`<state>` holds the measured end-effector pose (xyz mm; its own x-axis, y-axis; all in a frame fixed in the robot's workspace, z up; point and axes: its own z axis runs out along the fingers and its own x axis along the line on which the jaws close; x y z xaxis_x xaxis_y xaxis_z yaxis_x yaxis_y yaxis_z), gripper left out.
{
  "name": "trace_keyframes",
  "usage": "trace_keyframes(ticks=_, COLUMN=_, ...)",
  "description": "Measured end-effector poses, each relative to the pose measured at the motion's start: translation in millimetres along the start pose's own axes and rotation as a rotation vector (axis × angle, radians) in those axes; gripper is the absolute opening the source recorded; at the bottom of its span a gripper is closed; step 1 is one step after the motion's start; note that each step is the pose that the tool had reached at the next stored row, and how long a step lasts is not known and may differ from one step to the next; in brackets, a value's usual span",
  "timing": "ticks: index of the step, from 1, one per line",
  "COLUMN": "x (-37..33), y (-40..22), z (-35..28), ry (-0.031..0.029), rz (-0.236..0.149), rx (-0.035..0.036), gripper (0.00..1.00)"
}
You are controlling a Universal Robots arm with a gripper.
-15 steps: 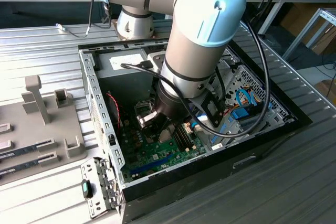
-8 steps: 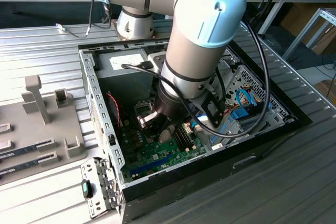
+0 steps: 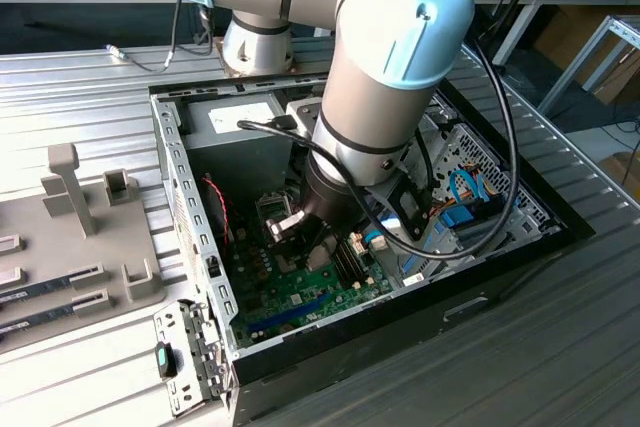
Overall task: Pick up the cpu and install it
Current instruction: 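Pick up the cpu and move it towards the insertion slot, then place the cpu into insertion slot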
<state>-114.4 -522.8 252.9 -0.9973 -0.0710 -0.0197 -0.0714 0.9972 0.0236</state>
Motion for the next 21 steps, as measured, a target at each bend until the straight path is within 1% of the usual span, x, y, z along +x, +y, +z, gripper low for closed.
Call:
trace_keyframes(ticks=2, x=-1.1, y=0.1, z=0.0, ry=0.0001, rz=0.000, rx=0.0001, gripper=0.47)
trace_keyframes(ticks=3, x=-3.7, y=0.2, z=0.1, ry=0.0001, rz=0.000, rx=0.0001, gripper=0.47)
trace_keyframes(ticks=4, x=-4.2, y=0.2, z=0.1, ry=0.0000, rz=0.000, rx=0.0001, gripper=0.47)
trace_keyframes(ticks=13, x=-4.4, y=0.2, z=0.1, ry=0.0001, rz=0.000, rx=0.0001, gripper=0.47)
trace_keyframes(ticks=15, x=-3.6, y=0.3, z=0.1, ry=0.0000, rz=0.000, rx=0.0001, gripper=0.47)
trace_keyframes(ticks=18, x=-2.3, y=2.1, z=0.3, ry=0.0000, rz=0.001, rx=0.0000, gripper=0.47)
trace_keyframes(ticks=21, x=-0.6, y=5.8, z=1.1, ry=-0.0002, rz=0.011, rx=0.0003, gripper=0.47)
